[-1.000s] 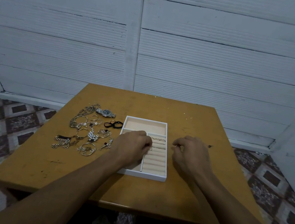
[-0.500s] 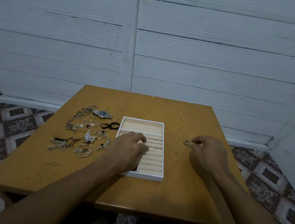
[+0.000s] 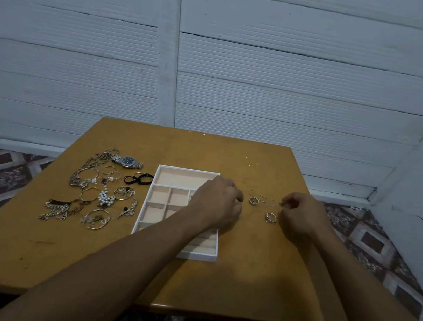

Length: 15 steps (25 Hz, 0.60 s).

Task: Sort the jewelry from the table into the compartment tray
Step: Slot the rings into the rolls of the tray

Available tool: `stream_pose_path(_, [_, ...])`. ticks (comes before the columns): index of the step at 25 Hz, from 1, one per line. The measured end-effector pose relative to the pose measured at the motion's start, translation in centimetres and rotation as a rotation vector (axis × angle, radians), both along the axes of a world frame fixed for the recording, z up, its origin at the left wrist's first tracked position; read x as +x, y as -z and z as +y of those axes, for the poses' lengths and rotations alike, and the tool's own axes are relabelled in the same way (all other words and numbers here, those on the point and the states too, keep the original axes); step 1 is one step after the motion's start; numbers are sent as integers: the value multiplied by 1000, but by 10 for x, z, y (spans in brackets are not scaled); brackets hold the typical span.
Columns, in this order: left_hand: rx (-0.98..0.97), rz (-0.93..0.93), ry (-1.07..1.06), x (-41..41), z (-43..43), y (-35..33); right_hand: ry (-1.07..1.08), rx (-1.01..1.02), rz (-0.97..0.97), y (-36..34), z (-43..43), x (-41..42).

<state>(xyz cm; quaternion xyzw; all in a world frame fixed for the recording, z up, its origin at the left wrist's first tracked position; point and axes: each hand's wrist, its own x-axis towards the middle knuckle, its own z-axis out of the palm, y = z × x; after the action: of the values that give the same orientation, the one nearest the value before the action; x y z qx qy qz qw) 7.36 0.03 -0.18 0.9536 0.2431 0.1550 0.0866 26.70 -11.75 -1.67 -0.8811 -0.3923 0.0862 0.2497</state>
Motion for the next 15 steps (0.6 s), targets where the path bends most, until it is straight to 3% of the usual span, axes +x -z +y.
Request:
stream_pose_path(7, [148, 205, -6, 57, 29, 2, -20, -95, -1, 6, 16, 13])
stream_pose_path(15, [94, 291, 71, 79, 42, 5, -47, -85, -66, 7, 23, 11])
